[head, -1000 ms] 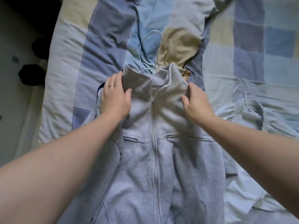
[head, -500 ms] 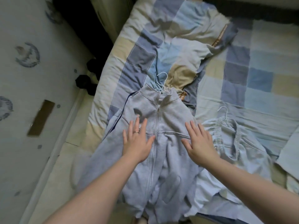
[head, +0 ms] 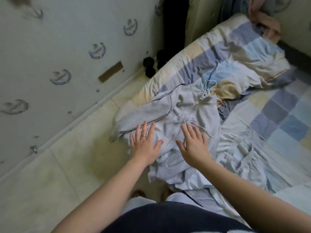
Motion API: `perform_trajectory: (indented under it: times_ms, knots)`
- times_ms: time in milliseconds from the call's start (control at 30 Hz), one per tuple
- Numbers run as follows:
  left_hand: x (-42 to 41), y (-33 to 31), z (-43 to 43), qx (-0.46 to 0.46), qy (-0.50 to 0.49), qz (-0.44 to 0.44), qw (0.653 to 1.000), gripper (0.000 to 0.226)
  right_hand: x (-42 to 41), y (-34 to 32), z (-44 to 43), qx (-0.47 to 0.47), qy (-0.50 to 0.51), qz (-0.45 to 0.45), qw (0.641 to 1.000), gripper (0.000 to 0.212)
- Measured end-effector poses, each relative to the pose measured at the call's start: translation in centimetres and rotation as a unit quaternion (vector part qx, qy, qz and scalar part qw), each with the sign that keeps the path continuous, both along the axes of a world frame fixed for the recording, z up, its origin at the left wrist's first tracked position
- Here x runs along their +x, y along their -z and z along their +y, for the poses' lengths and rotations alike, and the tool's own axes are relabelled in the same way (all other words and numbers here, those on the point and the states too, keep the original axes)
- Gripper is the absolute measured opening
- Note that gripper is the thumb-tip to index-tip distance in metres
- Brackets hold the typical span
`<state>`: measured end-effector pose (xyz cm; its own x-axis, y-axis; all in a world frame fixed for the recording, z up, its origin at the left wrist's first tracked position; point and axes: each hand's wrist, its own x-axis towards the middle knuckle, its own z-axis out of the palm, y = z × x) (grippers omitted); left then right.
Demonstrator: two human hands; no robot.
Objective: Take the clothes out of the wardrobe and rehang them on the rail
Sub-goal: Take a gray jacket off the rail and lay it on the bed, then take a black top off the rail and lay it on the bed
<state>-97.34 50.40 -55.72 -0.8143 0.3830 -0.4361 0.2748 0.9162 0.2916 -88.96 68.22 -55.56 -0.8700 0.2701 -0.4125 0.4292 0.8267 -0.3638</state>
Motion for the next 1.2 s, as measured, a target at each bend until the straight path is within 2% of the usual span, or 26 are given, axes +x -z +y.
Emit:
perform_trajectory:
  times_ms: [267,467,700,967,1200]
  knots:
    - [6.8,-4.5,-13.7,0.026,-0.134,0.070,0.988,0.074,1.6,-4.6,-10.7,0.031,-0.124,0.068,0.990,0.066]
    - [13.2,-7.0,-25.1,0.035,-0.166,0.112,0.979,0.075,6.8,-5.8,-21.8,0.040,-0.158,0.100,0.982,0.065]
    - [20.6,-7.9,-36.5,0.020,-0.184,0.116,0.976,0.075,13.8,-6.7,-32.2,0.036,-0.180,0.118,0.976,0.065]
    - [28.0,-9.6,-42.6,0.051,-0.227,0.126,0.964,0.074,18.9,-10.4,-38.6,0.057,-0.240,0.149,0.958,0.066]
    - [34.8,-12.7,-45.4,0.046,-0.278,0.178,0.943,0.074,23.5,-14.2,-41.7,0.056,-0.301,0.205,0.930,0.068]
